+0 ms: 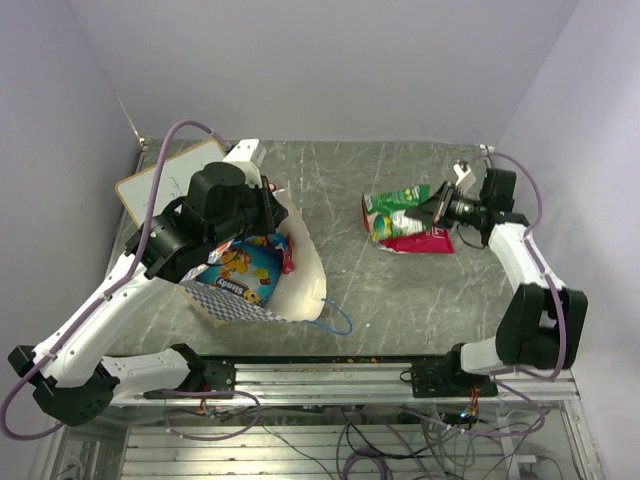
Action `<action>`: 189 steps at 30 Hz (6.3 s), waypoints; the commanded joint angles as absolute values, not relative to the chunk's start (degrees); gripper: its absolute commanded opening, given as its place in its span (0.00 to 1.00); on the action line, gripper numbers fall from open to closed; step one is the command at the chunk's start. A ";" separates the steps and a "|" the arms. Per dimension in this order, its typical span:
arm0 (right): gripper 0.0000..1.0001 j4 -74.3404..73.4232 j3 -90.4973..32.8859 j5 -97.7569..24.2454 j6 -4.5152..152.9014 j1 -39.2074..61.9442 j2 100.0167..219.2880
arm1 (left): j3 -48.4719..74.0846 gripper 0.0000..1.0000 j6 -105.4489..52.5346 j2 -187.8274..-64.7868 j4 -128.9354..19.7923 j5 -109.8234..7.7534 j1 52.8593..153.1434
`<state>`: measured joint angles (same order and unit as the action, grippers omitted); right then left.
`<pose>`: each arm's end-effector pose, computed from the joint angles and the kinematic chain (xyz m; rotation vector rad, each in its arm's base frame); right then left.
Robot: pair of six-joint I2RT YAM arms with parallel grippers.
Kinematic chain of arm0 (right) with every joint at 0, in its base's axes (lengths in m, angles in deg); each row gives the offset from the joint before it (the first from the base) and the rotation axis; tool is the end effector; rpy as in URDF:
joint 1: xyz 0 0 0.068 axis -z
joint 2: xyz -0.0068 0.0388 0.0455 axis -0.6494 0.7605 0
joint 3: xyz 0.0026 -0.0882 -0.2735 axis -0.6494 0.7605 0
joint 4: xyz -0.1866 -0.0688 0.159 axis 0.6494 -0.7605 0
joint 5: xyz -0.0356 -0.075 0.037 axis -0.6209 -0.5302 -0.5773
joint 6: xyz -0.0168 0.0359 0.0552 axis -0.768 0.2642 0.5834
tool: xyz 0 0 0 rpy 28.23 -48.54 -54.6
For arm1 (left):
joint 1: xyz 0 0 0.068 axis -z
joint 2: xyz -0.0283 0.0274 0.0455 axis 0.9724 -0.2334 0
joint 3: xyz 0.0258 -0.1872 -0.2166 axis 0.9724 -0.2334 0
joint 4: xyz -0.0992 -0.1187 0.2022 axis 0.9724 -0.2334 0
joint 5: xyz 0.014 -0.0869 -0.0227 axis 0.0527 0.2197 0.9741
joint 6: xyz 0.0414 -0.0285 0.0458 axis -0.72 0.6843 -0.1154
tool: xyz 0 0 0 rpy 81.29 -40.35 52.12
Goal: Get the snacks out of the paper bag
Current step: Pick up the snack from the center of the board, then place the snack at the center of the board, then adjust the paper bag at the center of the board.
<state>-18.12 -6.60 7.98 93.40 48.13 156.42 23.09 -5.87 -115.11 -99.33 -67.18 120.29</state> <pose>0.2847 0.0056 0.2700 0.1825 2.2345 1.2174 0.1656 -0.1483 0.4432 0.1176 2.0616 -0.7059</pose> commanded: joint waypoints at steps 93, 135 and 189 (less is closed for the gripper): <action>0.38 -31.83 -50.15 -36.54 81.80 -0.90 175.50 | 24.16 0.07 13.32 -109.83 -95.45 -55.46 119.95; 0.00 -26.90 -16.27 -31.58 94.72 -3.50 150.17 | 48.94 0.07 -19.03 -126.54 -105.65 -46.29 110.54; 0.79 -42.31 -26.07 -29.96 101.46 -3.39 183.83 | 41.54 0.07 -4.40 -116.59 -110.48 -64.70 109.45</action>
<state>-48.33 -24.74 -36.76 95.24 -1.39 182.03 35.59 3.07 -113.97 -111.24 -63.63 110.33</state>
